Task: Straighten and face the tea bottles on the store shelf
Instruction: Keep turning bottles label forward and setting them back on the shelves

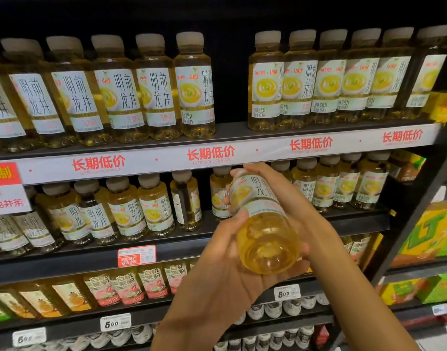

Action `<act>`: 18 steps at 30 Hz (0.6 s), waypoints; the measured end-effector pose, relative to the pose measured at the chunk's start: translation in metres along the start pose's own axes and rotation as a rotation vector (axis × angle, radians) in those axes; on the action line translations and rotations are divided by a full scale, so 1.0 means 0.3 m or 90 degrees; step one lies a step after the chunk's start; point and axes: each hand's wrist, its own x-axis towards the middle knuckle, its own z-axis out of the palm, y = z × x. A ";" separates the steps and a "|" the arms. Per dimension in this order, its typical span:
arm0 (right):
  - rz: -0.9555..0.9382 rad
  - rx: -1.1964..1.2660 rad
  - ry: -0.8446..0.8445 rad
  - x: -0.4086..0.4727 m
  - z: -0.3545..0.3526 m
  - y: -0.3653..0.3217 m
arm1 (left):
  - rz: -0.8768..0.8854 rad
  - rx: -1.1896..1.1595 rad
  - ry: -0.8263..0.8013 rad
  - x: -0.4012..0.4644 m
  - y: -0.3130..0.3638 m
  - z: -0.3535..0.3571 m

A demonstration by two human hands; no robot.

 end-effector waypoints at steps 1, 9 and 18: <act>-0.026 -0.001 -0.012 0.000 -0.004 -0.004 | -0.023 -0.030 -0.062 -0.023 -0.003 0.000; -0.184 -0.140 -0.005 -0.004 -0.002 -0.084 | 0.002 0.063 -0.132 -0.007 -0.027 -0.052; -0.377 -0.235 -0.045 -0.031 0.034 -0.204 | 0.210 0.357 -0.091 0.086 0.068 -0.019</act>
